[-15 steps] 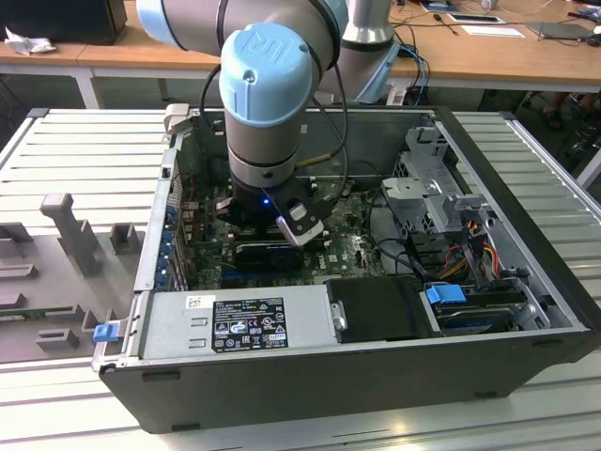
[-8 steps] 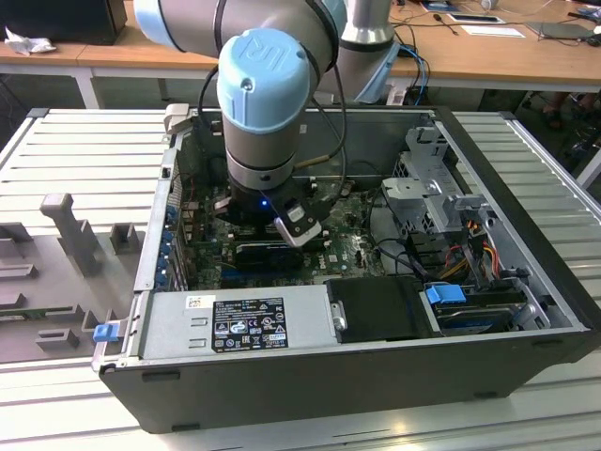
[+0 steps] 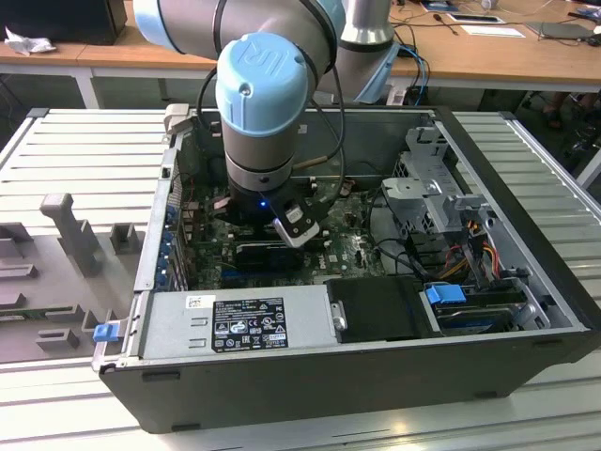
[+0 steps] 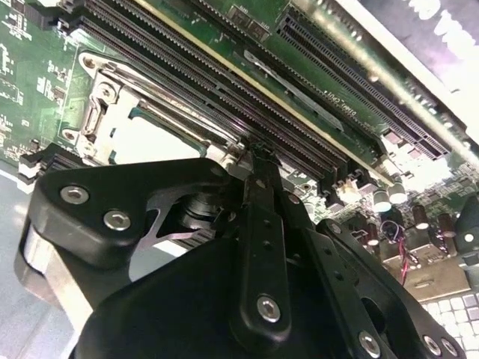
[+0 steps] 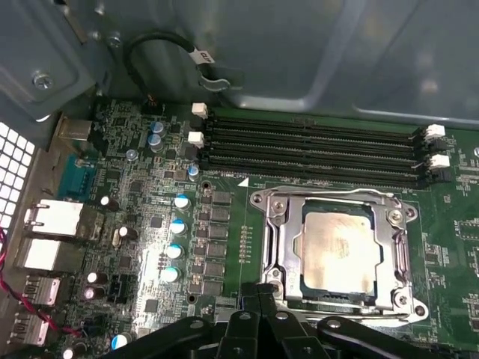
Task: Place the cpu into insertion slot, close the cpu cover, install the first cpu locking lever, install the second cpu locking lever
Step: 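Install the second cpu locking lever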
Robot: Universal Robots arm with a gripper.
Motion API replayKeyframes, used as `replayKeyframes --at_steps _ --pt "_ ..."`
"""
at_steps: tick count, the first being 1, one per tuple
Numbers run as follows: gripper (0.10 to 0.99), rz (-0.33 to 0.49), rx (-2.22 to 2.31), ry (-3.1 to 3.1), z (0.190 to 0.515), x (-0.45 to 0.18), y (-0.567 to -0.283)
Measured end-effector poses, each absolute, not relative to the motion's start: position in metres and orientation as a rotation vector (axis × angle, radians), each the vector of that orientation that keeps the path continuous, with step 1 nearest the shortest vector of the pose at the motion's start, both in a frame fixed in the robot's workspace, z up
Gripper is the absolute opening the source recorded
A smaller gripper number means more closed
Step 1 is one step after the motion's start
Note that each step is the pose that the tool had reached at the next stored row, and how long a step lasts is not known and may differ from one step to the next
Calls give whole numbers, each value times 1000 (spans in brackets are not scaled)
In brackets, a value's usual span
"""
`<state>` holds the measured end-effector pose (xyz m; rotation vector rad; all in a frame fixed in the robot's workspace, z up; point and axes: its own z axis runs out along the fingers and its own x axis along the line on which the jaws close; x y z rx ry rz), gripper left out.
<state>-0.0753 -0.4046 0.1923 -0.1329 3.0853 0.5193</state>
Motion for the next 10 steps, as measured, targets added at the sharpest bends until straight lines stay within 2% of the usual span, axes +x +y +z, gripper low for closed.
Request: replayKeyframes --at_steps 10 --pt "106 519 -133 3085 211 -76 -405"
